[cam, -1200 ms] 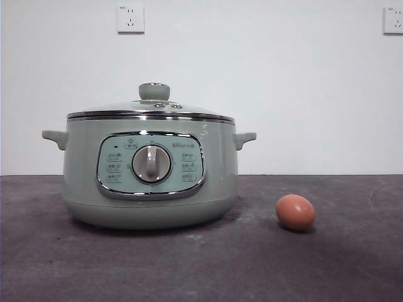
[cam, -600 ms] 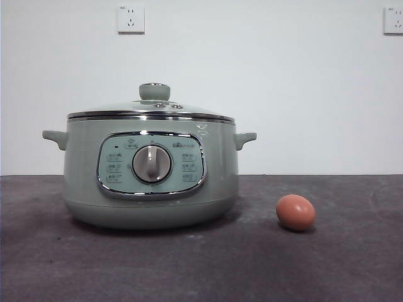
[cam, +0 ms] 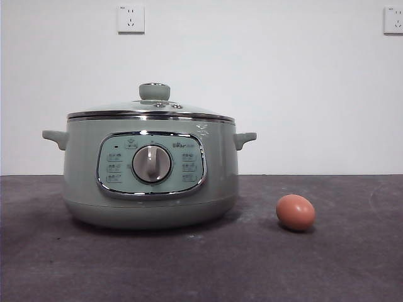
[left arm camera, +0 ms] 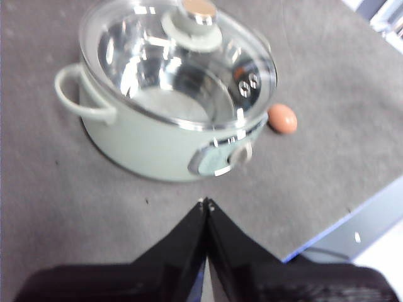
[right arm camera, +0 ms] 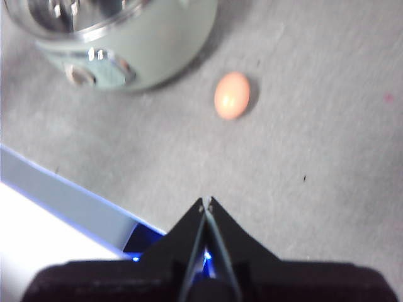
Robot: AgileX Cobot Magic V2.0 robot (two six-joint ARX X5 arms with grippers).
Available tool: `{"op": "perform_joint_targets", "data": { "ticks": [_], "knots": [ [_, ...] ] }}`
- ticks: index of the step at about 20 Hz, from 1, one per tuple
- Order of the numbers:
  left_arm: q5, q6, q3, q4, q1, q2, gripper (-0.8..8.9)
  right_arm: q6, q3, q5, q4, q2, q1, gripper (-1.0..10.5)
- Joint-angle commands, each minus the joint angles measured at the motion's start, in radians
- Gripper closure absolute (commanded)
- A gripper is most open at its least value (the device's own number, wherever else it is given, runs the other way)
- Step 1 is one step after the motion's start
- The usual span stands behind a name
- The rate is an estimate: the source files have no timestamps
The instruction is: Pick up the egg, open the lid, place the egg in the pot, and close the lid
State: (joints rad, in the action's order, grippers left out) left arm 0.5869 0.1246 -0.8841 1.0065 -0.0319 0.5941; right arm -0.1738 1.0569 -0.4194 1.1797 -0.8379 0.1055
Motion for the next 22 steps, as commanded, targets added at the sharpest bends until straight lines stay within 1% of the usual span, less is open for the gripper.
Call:
{"op": "perform_joint_targets", "data": {
  "ticks": [1,4,5,6,7,8,9,13,15,18,22],
  "knots": [
    [-0.002,0.039,-0.002,0.014,0.000,0.000,8.19,-0.019,0.002,-0.001,-0.003,0.000,0.002,9.6],
    [-0.008,0.036,-0.002,0.013,0.000,0.000,7.95,-0.018,0.002,-0.001,-0.004,0.000,0.002,9.4],
    [-0.009,0.032,-0.002,0.013,0.000,0.000,6.72,-0.018,0.002,-0.001,-0.004,0.000,0.002,9.0],
    [-0.011,0.024,-0.002,0.013,0.000,0.000,4.43,-0.014,0.002,-0.001,-0.005,0.000,0.002,7.7],
    [-0.016,0.005,-0.002,0.013,0.000,0.000,1.99,0.006,0.002,-0.001,-0.009,0.000,0.002,5.6],
    [-0.026,-0.002,-0.002,0.013,0.000,0.000,1.32,0.014,0.002,-0.001,-0.016,0.000,0.002,4.0],
    [-0.036,-0.002,-0.002,0.014,0.000,0.000,1.32,0.022,0.002,-0.002,-0.022,0.000,0.002,3.4],
    [-0.035,-0.002,-0.003,0.027,0.000,0.000,1.33,0.030,0.002,-0.002,-0.046,-0.002,0.003,3.5],
    [-0.035,-0.002,-0.003,0.027,0.000,0.000,1.33,0.050,0.002,-0.002,-0.066,-0.016,0.009,3.5],
    [-0.035,-0.002,-0.003,0.027,0.000,0.000,1.33,0.054,0.002,-0.001,-0.095,-0.082,0.062,3.5],
    [-0.035,-0.002,-0.003,0.027,0.000,0.000,1.33,0.090,0.002,0.008,-0.171,-0.227,0.166,3.5]
  ]
}}
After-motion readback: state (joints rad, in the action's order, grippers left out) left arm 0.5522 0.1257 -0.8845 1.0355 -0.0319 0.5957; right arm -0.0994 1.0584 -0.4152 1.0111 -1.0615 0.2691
